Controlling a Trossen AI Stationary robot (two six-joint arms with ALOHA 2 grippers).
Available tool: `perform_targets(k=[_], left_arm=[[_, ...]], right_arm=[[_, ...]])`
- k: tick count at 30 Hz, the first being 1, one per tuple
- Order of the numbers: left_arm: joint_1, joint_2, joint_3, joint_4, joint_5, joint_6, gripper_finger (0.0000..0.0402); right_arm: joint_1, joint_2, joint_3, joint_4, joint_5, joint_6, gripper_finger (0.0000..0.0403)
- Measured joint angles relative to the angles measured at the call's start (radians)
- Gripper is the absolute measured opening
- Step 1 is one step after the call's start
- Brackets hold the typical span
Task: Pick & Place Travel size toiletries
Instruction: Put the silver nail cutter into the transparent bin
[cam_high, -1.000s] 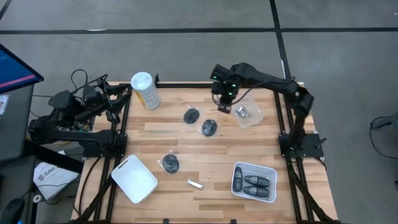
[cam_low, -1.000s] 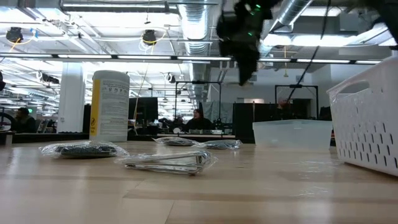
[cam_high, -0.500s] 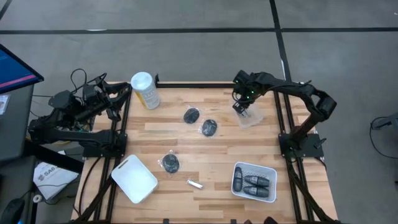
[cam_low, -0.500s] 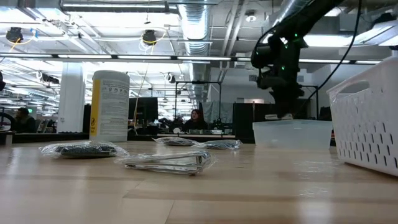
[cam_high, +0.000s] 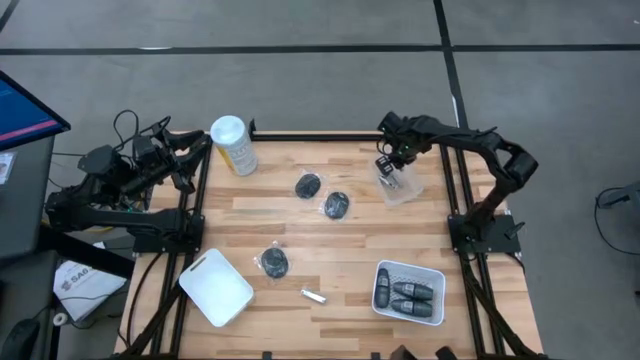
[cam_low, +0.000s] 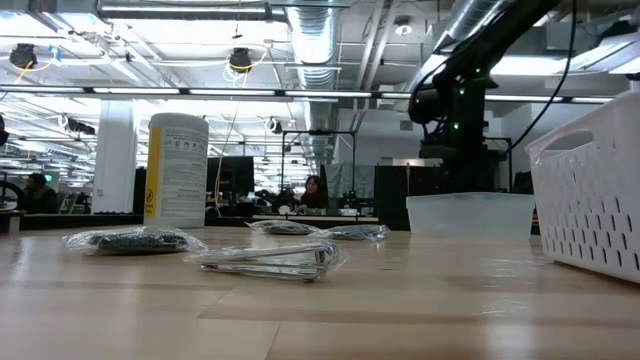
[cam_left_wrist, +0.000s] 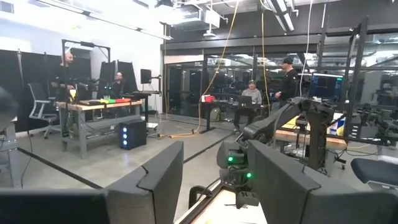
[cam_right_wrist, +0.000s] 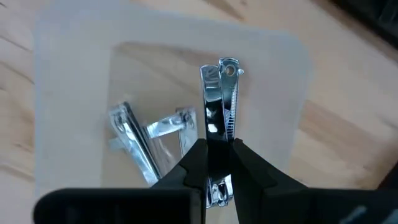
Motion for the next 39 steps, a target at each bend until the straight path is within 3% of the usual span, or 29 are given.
perform_targets(k=[13,27,32,39], left_arm=[[0.000,0.000,0.000,0.000,0.000,0.000,0.0177],[0.000,0.000,0.000,0.000,0.000,0.000,0.0177],[0.000,0.000,0.000,0.000,0.000,0.000,0.0177],[0.000,0.000,0.000,0.000,0.000,0.000,0.0177]], right_arm=[[0.032,0.119,0.000,0.022,-0.001,0.005,0.0049],[0.041,0.128,0.014,0.000,-0.004,-0.011,0.0168],[0.048,0.128,0.112,-0.083,-0.004,-0.062,0.0202],[0.106,0.127,0.349,-0.204,-0.014,-0.094,0.0193]])
